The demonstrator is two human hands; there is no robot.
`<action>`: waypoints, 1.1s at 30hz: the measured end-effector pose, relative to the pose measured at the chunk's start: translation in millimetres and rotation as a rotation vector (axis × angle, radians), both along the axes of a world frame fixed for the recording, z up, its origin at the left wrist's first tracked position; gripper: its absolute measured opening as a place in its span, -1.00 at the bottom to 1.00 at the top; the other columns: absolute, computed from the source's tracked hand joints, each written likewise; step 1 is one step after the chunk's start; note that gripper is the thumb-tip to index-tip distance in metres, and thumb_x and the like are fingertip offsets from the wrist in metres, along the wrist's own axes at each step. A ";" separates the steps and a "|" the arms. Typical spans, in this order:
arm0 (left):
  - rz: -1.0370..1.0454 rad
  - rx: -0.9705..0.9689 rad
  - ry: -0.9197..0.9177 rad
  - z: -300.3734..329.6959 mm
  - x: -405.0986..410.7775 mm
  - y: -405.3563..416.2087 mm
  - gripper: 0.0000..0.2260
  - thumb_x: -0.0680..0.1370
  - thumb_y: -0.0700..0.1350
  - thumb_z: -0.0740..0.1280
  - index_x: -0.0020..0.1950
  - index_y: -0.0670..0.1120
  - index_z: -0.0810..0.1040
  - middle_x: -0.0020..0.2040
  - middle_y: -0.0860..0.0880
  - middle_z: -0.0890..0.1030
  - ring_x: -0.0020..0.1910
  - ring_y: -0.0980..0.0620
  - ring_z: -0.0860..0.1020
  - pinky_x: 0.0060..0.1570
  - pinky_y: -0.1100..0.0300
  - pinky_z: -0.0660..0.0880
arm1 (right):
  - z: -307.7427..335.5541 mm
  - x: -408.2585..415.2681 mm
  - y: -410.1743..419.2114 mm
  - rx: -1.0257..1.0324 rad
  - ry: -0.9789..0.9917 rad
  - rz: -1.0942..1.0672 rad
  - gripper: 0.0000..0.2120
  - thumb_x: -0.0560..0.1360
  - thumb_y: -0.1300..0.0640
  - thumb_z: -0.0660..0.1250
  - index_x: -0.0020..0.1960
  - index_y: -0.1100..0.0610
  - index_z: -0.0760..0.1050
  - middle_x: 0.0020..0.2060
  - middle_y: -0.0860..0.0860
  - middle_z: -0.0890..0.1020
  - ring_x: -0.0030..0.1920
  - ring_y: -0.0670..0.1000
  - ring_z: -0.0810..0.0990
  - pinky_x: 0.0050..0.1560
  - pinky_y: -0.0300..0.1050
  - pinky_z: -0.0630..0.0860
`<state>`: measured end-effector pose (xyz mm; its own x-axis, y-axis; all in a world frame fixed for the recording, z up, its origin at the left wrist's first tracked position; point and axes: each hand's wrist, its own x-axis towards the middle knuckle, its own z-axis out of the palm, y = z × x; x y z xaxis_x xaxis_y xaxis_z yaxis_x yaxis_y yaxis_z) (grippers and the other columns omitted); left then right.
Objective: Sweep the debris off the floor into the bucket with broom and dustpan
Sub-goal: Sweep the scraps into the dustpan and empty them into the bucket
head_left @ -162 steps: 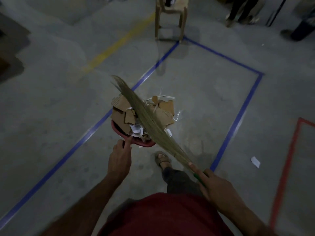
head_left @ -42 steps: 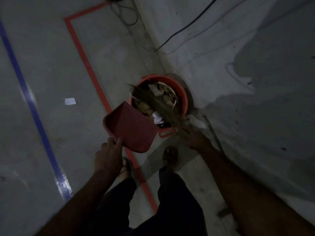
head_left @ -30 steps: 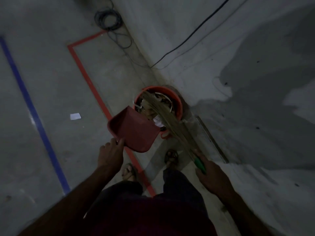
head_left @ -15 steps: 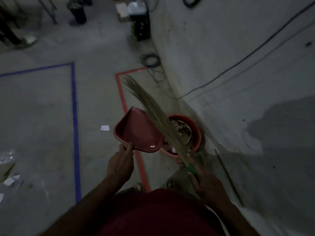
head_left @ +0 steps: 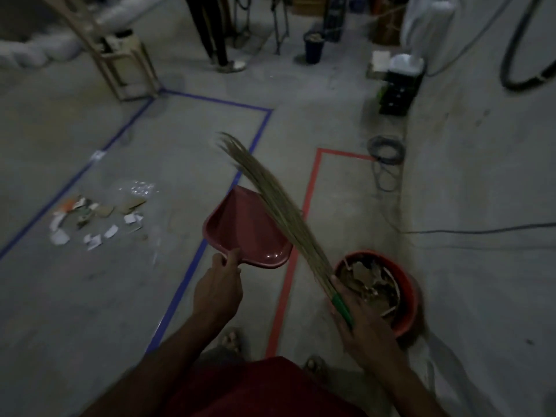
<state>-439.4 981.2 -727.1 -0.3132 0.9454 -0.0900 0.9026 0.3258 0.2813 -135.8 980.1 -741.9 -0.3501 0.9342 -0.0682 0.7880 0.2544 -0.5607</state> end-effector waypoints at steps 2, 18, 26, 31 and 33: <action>0.065 0.010 0.001 0.7 -18.0 -9.5 -0.65 0.66 -0.08 0.22 0.45 0.04 0.32 0.18 -0.10 0.45 -0.19 -0.09 0.53 -0.35 0.09 0.34 | 5.1 -19.9 10.1 -0.004 -0.011 0.064 -0.36 0.62 -0.15 0.18 0.56 -0.35 -0.11 0.00 -0.01 0.55 -0.10 -0.01 0.54 -0.15 -0.02 0.57; 0.372 -0.030 0.047 -36.9 -266.5 -88.1 -0.63 0.51 -0.18 0.39 0.29 0.00 0.46 -0.07 -0.09 0.49 -0.38 -0.10 0.51 -0.45 0.15 0.26 | 2.4 -275.4 53.1 0.021 -0.147 0.388 -0.30 0.60 -0.16 0.21 0.54 -0.37 -0.19 -0.01 -0.10 0.49 -0.15 -0.08 0.55 -0.25 -0.24 0.47; 0.679 -0.072 -0.008 -73.2 -366.3 -149.5 -0.68 0.59 -0.15 0.26 0.34 -0.04 0.43 -0.04 -0.10 0.46 -0.36 -0.06 0.48 -0.39 0.05 0.53 | -5.7 -388.5 77.1 -0.055 -0.288 0.526 -0.31 0.64 -0.10 0.16 0.52 -0.31 -0.28 -0.15 -0.09 0.39 -0.26 -0.11 0.46 -0.35 -0.26 0.40; 0.824 -0.096 -0.023 -92.7 -404.0 -156.2 -0.72 0.58 -0.14 0.29 0.29 -0.06 0.44 -0.03 -0.12 0.44 -0.37 -0.11 0.49 -0.42 0.07 0.49 | -26.4 -452.0 128.1 -0.107 -0.367 0.672 -0.42 0.59 -0.30 0.00 0.48 -0.42 -0.27 -0.14 -0.07 0.44 -0.21 -0.08 0.50 -0.15 -0.12 0.54; 0.859 -0.117 -0.035 -101.8 -417.4 -150.3 -0.70 0.57 -0.15 0.32 0.30 -0.08 0.45 -0.03 -0.15 0.46 -0.38 -0.13 0.49 -0.45 0.11 0.40 | -36.5 -481.0 151.2 -0.118 -0.425 0.749 -0.40 0.46 -0.49 -0.22 0.45 -0.42 -0.29 -0.12 -0.06 0.44 -0.21 -0.08 0.49 -0.23 -0.19 0.48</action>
<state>-856.8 830.8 -828.9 -0.9097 0.3666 -0.1952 0.3220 0.9193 0.2262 -616.8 1131.3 -778.4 -0.7931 0.4464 -0.4144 0.5847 0.7488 -0.3121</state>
